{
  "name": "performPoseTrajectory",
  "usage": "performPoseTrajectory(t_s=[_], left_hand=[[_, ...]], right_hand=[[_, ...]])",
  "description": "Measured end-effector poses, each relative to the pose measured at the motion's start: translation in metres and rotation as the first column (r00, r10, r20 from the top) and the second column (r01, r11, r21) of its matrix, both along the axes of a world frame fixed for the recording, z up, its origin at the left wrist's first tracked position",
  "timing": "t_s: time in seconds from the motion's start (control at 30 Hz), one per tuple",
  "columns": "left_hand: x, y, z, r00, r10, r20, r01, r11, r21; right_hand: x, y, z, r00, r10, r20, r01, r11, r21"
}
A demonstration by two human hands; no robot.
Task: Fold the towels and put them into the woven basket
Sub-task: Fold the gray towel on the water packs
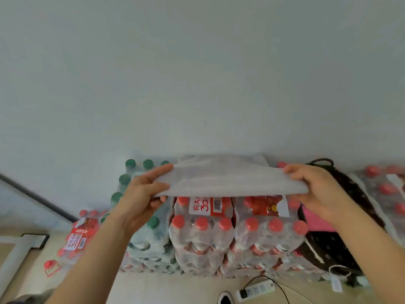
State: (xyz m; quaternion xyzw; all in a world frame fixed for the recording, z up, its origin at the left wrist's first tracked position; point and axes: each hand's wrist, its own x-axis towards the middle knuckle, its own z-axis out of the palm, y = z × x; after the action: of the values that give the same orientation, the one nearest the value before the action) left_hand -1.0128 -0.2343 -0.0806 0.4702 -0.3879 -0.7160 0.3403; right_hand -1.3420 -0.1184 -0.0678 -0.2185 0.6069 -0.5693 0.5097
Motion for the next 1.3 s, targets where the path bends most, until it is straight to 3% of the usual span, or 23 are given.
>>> performPoseTrajectory(t_s=[0.2,0.43,0.6,0.67,0.77,0.93,1.07,1.17,1.3], left_hand=[[0.022,0.057,-0.063,0.978,-0.141,0.152,0.112,0.976,0.186],[0.034,0.063,-0.073,0.963,-0.164,0.215,0.139,0.982,0.129],[0.046,0.072,-0.084,0.979,-0.181,0.093,0.158,0.964,0.212],[0.055,0.074,-0.086,0.947,-0.321,0.029,0.313,0.938,0.148],[0.064,0.073,-0.088,0.869,-0.447,0.214,0.46,0.888,-0.01],[0.067,0.073,-0.093,0.774,-0.336,0.537,0.506,0.838,-0.204],[0.069,0.073,-0.099,0.668,-0.246,0.702,0.593,0.746,-0.303],[0.065,0.074,-0.103,0.558,-0.06,0.828,0.673,0.616,-0.409],[0.063,0.07,-0.11,0.561,0.16,0.812,0.675,0.479,-0.561]], right_hand=[[0.017,0.058,-0.069,0.99,0.121,-0.07,-0.099,0.961,0.257],[0.024,0.082,-0.078,0.978,0.199,-0.058,-0.172,0.937,0.305],[0.022,0.089,-0.084,0.938,0.325,-0.117,-0.252,0.875,0.413],[0.022,0.089,-0.085,0.922,0.357,-0.153,-0.26,0.86,0.439],[0.018,0.089,-0.082,0.937,0.336,-0.091,-0.273,0.872,0.407],[0.007,0.092,-0.082,0.897,0.441,0.026,-0.42,0.834,0.357],[0.01,0.093,-0.083,0.85,0.501,-0.165,-0.416,0.829,0.375],[0.013,0.09,-0.08,0.842,0.46,-0.281,-0.37,0.872,0.321],[0.015,0.088,-0.078,0.836,0.419,-0.355,-0.337,0.902,0.27]])
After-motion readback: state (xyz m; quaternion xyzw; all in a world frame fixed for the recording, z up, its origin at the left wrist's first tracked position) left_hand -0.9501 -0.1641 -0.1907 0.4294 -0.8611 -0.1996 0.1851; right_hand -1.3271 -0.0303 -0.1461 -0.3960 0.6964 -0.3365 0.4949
